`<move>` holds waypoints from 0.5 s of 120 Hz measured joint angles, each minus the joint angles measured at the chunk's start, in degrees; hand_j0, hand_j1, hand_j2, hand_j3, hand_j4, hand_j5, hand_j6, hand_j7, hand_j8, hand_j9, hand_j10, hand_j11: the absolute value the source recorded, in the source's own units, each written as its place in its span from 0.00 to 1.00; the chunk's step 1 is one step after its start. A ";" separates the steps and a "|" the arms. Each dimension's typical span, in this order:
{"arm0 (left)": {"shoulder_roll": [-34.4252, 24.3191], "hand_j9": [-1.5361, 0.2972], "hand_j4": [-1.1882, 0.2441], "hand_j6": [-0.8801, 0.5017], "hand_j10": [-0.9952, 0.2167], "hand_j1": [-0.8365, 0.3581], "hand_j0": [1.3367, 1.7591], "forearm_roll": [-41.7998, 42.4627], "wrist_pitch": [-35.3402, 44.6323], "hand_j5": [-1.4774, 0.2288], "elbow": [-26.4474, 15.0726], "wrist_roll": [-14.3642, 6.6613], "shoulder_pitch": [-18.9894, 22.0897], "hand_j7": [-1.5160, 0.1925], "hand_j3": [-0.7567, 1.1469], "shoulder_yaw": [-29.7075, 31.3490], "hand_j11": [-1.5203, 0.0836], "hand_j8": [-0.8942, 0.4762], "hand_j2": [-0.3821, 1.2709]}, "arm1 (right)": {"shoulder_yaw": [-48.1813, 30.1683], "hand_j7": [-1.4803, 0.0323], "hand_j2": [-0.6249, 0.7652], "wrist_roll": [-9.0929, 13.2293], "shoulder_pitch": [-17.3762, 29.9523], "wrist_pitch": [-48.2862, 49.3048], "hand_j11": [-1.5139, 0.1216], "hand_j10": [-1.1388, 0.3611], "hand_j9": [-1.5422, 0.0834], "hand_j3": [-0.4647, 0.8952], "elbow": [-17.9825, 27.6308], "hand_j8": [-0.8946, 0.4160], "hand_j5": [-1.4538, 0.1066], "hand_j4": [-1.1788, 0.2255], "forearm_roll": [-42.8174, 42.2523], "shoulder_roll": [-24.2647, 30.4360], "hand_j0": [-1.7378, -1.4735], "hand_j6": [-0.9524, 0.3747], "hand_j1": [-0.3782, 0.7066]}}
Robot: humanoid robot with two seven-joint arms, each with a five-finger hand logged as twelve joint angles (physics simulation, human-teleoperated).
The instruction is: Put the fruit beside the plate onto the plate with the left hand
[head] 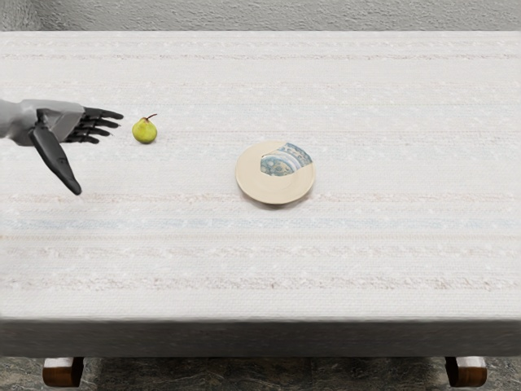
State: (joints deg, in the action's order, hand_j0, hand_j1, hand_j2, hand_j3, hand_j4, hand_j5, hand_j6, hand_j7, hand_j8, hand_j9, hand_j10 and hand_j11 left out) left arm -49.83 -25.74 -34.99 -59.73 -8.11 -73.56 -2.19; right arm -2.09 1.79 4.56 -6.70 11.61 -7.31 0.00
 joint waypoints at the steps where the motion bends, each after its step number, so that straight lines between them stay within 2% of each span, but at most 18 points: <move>1: 0.00 0.84 0.83 0.63 0.82 0.99 0.76 -0.03 0.00 0.87 0.21 0.00 0.00 0.89 0.40 -0.02 0.95 0.65 0.23 | -0.02 0.95 0.44 0.00 0.00 0.00 0.90 0.74 0.92 0.34 0.00 0.66 0.90 0.82 0.00 0.00 0.30 0.69 0.06; 14: 0.06 0.84 0.83 0.63 0.82 0.99 0.76 -0.38 -0.02 0.87 1.74 -0.01 -0.13 0.89 0.40 -0.13 0.95 0.65 0.23 | -0.17 0.95 0.44 0.01 -0.19 0.00 0.90 0.74 0.92 0.34 -0.01 0.66 0.90 0.82 0.01 0.00 0.30 0.69 0.06; 21: 0.23 0.84 0.83 0.63 0.82 0.99 0.76 -1.93 -0.02 0.87 2.15 -0.73 -3.13 0.89 0.40 -0.14 0.95 0.65 0.23 | -0.11 0.95 0.44 -0.08 -0.25 0.01 0.90 0.74 0.92 0.34 -0.01 0.66 0.90 0.82 0.00 0.00 0.30 0.69 0.06; 30: 6.74 0.84 0.83 0.63 0.82 0.99 0.76 -11.35 -0.02 0.87 2.39 -1.47 -5.98 0.89 0.40 -0.14 0.95 0.65 0.23 | -0.06 0.95 0.44 -0.06 -0.29 0.01 0.90 0.74 0.92 0.34 -0.01 0.66 0.90 0.82 0.00 0.00 0.30 0.69 0.06; 44: 8.36 0.84 0.83 0.63 0.82 0.99 0.76 -21.65 0.67 0.87 2.46 -3.00 -7.13 0.89 0.40 0.13 0.95 0.65 0.23 | -0.09 0.95 0.44 0.00 -0.32 0.01 0.90 0.74 0.92 0.34 -0.01 0.66 0.90 0.82 0.00 0.00 0.30 0.69 0.06; 51: 11.95 0.84 0.83 0.63 0.82 0.99 0.76 -25.24 3.11 0.87 2.42 -4.34 -8.42 0.89 0.40 0.27 0.95 0.65 0.23 | -0.09 0.95 0.44 0.02 -0.30 0.02 0.90 0.74 0.92 0.34 -0.01 0.66 0.90 0.82 -0.02 0.00 0.30 0.69 0.06; 60: 15.13 0.84 0.83 0.63 0.82 0.99 0.76 -29.01 8.36 0.87 2.34 -5.97 -8.15 0.89 0.40 0.67 0.95 0.65 0.23 | -0.10 0.95 0.44 0.04 -0.27 0.01 0.90 0.74 0.92 0.34 -0.01 0.66 0.90 0.82 -0.03 0.00 0.30 0.69 0.06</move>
State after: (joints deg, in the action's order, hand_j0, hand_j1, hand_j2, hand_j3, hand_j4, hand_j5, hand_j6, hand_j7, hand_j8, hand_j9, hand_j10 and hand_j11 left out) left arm -34.71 -54.75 -26.63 -57.38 -14.09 -81.71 -1.52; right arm -2.19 1.83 4.28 -6.69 11.60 -7.34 0.00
